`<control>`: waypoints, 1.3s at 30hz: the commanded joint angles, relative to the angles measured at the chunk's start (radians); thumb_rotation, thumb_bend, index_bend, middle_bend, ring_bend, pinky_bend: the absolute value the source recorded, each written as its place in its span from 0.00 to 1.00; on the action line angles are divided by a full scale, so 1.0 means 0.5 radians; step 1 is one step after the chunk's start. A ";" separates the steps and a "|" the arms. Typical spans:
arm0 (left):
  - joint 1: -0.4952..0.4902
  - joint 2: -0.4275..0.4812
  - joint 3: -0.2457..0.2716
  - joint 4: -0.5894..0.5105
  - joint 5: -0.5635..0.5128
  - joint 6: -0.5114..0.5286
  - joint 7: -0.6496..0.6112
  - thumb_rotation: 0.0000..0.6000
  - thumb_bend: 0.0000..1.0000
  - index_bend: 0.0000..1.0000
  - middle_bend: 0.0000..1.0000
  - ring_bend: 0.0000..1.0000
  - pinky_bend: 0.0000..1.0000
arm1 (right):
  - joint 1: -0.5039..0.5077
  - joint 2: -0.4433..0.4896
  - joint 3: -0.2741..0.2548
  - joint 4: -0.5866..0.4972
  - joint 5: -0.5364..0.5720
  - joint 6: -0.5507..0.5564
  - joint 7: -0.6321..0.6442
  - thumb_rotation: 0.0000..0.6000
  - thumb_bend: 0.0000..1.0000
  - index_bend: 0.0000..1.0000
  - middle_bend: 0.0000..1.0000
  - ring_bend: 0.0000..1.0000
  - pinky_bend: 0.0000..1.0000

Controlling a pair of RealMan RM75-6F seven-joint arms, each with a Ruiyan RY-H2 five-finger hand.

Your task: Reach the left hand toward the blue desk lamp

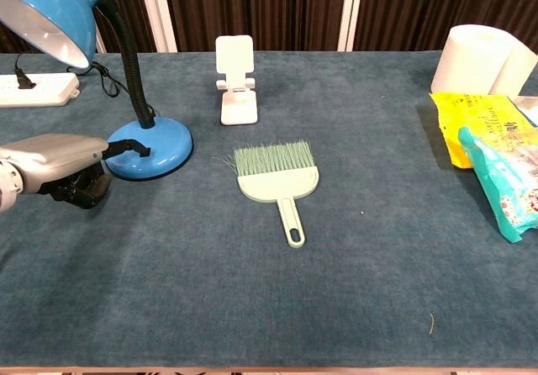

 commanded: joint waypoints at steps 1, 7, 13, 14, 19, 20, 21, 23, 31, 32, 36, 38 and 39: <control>-0.010 0.000 0.013 -0.001 -0.019 -0.001 0.025 1.00 0.73 0.17 0.82 0.68 0.69 | 0.000 0.000 -0.002 0.001 -0.001 -0.001 0.001 1.00 0.25 0.03 0.01 0.05 0.00; -0.032 -0.009 0.038 -0.001 -0.076 0.019 0.119 1.00 0.73 0.26 0.82 0.68 0.69 | 0.002 -0.003 -0.004 0.005 -0.008 0.001 0.002 1.00 0.25 0.03 0.01 0.05 0.00; -0.010 0.016 0.037 -0.102 0.035 0.189 0.127 1.00 0.71 0.24 0.81 0.67 0.69 | 0.001 -0.008 -0.008 0.014 -0.011 0.004 -0.008 1.00 0.25 0.03 0.01 0.05 0.00; 0.010 0.036 0.037 -0.155 0.107 0.264 0.109 1.00 0.69 0.24 0.80 0.67 0.69 | 0.001 -0.009 -0.008 0.015 -0.010 0.003 -0.009 1.00 0.25 0.03 0.01 0.05 0.00; 0.095 0.144 0.077 -0.367 0.365 0.478 0.016 1.00 0.52 0.18 0.76 0.63 0.66 | 0.002 -0.008 -0.013 0.014 -0.014 -0.001 -0.011 1.00 0.25 0.03 0.01 0.05 0.00; 0.113 0.182 0.099 -0.420 0.399 0.497 0.003 1.00 0.51 0.17 0.75 0.61 0.65 | 0.002 -0.008 -0.014 0.014 -0.014 -0.004 -0.012 1.00 0.25 0.03 0.01 0.05 0.00; 0.125 0.209 0.114 -0.457 0.413 0.505 0.002 1.00 0.50 0.16 0.73 0.59 0.63 | 0.002 -0.008 -0.015 0.014 -0.014 -0.005 -0.012 1.00 0.25 0.03 0.01 0.05 0.00; 0.155 0.290 0.161 -0.560 0.432 0.517 0.029 1.00 0.48 0.16 0.70 0.56 0.59 | 0.003 -0.010 -0.018 0.015 -0.015 -0.009 -0.014 1.00 0.25 0.03 0.01 0.05 0.00; 0.383 0.745 0.424 -1.092 0.412 0.721 0.196 1.00 0.30 0.13 0.38 0.28 0.33 | 0.005 -0.022 -0.026 0.023 -0.018 -0.015 -0.034 1.00 0.25 0.03 0.01 0.05 0.00; 0.429 0.772 0.450 -1.105 0.456 0.787 0.195 1.00 0.28 0.13 0.33 0.23 0.31 | 0.005 -0.021 -0.026 0.022 -0.018 -0.014 -0.034 1.00 0.25 0.03 0.01 0.05 0.00; 0.592 0.836 0.513 -1.090 0.547 0.990 0.147 1.00 0.22 0.11 0.21 0.09 0.19 | 0.004 -0.020 -0.028 0.019 -0.020 -0.014 -0.033 1.00 0.25 0.03 0.01 0.05 0.00; 0.657 0.864 0.522 -1.065 0.573 1.059 0.077 1.00 0.20 0.10 0.17 0.04 0.15 | 0.004 -0.021 -0.032 0.017 -0.026 -0.015 -0.035 1.00 0.25 0.03 0.01 0.05 0.00; 0.677 0.872 0.524 -1.051 0.588 1.079 0.044 1.00 0.20 0.10 0.14 0.02 0.13 | 0.004 -0.022 -0.032 0.016 -0.027 -0.014 -0.035 1.00 0.25 0.03 0.01 0.05 0.00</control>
